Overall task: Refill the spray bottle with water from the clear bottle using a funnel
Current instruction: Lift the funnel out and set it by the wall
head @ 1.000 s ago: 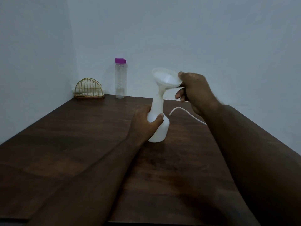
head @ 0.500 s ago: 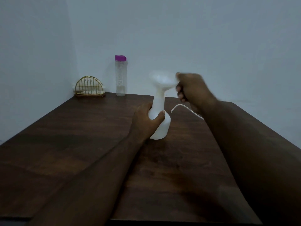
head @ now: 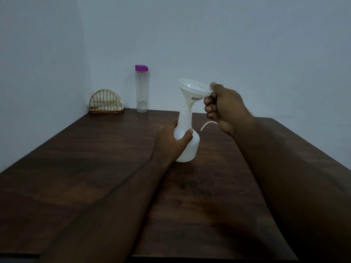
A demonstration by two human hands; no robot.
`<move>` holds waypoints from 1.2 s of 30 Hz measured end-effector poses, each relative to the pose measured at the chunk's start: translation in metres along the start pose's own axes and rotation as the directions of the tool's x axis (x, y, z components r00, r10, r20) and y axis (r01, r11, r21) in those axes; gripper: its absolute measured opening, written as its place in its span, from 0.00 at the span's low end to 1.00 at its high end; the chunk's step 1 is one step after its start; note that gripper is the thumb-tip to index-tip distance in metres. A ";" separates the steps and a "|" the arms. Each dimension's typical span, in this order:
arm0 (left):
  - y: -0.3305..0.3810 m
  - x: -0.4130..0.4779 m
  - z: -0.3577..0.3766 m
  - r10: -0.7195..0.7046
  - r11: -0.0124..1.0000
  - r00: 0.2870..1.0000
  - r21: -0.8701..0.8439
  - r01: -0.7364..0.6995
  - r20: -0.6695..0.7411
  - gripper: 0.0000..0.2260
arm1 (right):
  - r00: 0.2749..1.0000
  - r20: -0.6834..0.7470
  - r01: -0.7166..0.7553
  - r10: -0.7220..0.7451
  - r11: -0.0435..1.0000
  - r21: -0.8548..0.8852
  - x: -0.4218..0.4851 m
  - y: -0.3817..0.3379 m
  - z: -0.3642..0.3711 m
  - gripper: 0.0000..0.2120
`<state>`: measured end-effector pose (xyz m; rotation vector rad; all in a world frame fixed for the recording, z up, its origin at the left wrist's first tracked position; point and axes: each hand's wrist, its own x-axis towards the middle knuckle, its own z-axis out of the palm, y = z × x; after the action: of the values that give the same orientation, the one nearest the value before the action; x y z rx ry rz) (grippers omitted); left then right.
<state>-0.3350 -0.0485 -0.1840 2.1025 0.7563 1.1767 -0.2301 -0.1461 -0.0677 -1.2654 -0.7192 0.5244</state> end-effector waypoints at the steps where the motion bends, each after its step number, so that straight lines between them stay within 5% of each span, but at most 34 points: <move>1: 0.001 0.000 -0.001 0.008 1.000 1.000 0.003 -0.008 0.001 0.22 | 1.000 -0.021 -0.019 0.020 0.999 0.044 0.000 0.000 0.001 0.15; 9: 0.003 -0.001 -0.003 0.045 0.999 0.999 0.005 -0.045 -0.012 0.24 | 0.992 -0.018 -0.114 0.129 0.928 0.356 0.003 0.003 -0.003 0.16; 19: 0.005 -0.001 -0.004 0.056 0.998 0.998 -0.007 -0.056 -0.034 0.21 | 0.992 -0.058 -0.085 0.109 0.944 0.319 0.005 0.010 -0.006 0.16; 28: 0.000 0.001 -0.006 0.039 0.988 0.998 -0.146 -0.044 -0.039 0.25 | 0.993 0.085 -0.112 0.082 0.872 0.476 0.006 0.011 -0.023 0.18; 31: -0.011 0.007 -0.014 0.001 0.988 0.993 -0.155 -0.020 -0.118 0.19 | 0.999 0.048 -0.038 0.021 0.926 0.375 0.008 0.006 -0.028 0.18; 36: -0.041 0.020 -0.042 0.031 0.999 0.985 -0.020 -0.035 -0.168 0.10 | 0.994 -0.025 0.101 -0.107 0.977 -0.190 0.025 0.018 -0.030 0.13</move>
<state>-0.3704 0.0023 -0.1863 2.0219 0.7821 1.3877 -0.1908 -0.1438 -0.0845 -1.4012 -0.8155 0.3538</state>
